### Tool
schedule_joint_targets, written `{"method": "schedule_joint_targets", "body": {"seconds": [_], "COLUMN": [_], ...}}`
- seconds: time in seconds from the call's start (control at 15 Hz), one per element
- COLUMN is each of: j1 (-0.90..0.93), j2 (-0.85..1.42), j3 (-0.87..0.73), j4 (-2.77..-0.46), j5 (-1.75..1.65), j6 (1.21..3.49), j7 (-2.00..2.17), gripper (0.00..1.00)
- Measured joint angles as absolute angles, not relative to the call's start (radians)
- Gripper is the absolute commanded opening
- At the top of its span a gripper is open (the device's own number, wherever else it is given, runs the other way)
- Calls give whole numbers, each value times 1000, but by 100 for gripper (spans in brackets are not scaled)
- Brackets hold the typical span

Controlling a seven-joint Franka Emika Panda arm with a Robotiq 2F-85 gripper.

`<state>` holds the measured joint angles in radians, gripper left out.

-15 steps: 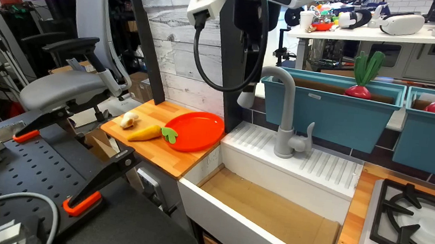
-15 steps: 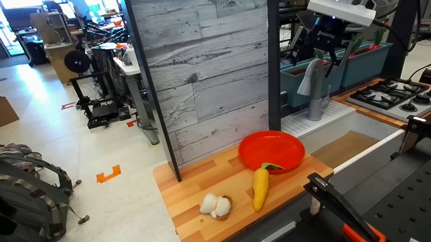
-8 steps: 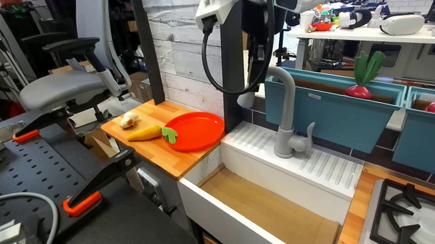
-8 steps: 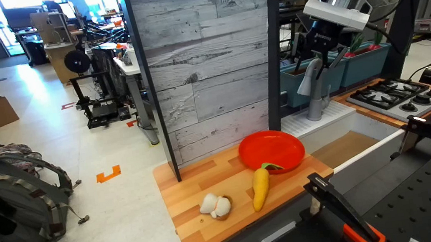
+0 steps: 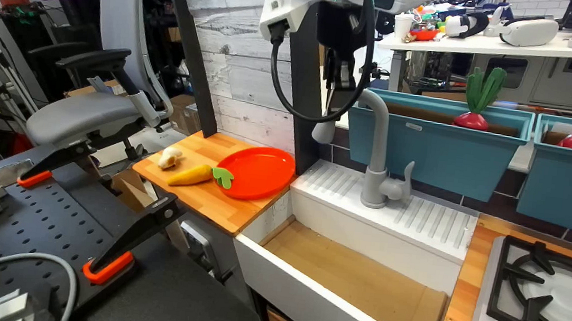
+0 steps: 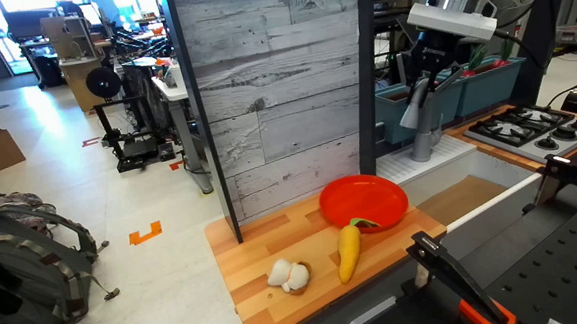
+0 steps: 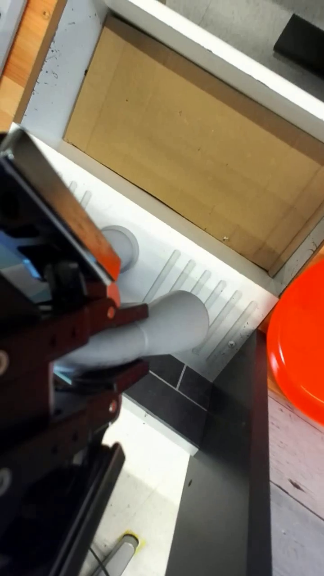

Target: Slide the spout to the right, then put the stuffed carrot on the plate then back on the counter

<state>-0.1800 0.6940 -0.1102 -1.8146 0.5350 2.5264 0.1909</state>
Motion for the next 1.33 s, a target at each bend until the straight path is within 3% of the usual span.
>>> {"method": "schedule_joint_targets", "body": {"seconds": [1.33], "j1": [-184], "j2": [728], "j3": [-176], "j4": [-1684], "j5": [273], "j6": [2219], "j7": [237], "gripper": [6]}}
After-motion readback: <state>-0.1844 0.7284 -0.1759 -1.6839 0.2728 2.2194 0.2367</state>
